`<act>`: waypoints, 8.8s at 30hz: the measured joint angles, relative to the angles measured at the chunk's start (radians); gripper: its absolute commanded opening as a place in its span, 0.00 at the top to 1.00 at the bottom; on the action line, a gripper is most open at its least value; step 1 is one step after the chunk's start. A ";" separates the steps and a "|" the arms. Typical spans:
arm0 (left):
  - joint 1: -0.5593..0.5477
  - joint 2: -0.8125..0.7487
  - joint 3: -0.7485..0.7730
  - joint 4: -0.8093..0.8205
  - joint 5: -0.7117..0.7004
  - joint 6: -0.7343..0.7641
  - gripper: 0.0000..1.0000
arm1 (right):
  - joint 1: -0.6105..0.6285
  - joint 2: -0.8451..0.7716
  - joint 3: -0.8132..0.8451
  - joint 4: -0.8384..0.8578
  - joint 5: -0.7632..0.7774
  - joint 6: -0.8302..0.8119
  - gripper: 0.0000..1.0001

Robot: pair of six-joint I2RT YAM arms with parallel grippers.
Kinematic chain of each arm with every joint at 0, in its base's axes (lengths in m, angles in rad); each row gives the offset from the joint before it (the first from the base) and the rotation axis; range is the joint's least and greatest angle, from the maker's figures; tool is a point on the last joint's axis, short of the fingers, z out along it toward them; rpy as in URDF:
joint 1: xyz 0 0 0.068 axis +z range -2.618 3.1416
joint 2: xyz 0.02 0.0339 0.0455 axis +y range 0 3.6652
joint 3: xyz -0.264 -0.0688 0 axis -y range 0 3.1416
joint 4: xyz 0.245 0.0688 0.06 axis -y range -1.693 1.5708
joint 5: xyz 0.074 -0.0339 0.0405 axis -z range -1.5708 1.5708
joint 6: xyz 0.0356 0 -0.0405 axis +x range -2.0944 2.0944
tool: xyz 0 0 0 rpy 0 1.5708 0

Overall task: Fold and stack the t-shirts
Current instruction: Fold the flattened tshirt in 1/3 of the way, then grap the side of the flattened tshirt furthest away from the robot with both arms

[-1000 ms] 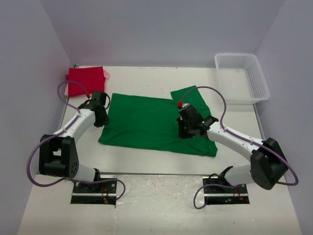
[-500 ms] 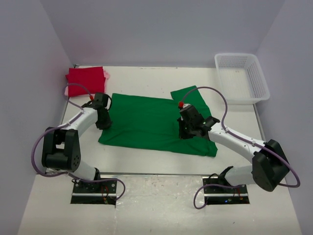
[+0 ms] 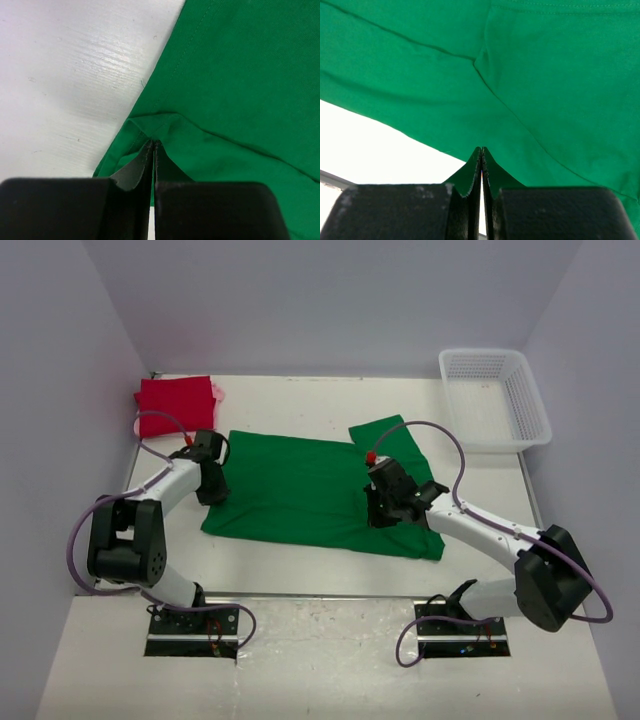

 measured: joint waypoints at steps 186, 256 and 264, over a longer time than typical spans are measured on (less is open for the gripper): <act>-0.169 -0.040 -0.123 -0.172 0.136 -0.300 1.00 | 0.080 0.176 -0.073 0.126 0.053 0.296 1.00; -0.246 0.383 0.669 0.036 0.468 0.101 0.56 | -0.316 0.620 0.875 -0.364 0.201 -0.095 0.39; -0.354 0.700 1.031 0.042 0.499 0.125 0.56 | -0.349 0.568 0.764 -0.324 0.078 -0.106 0.33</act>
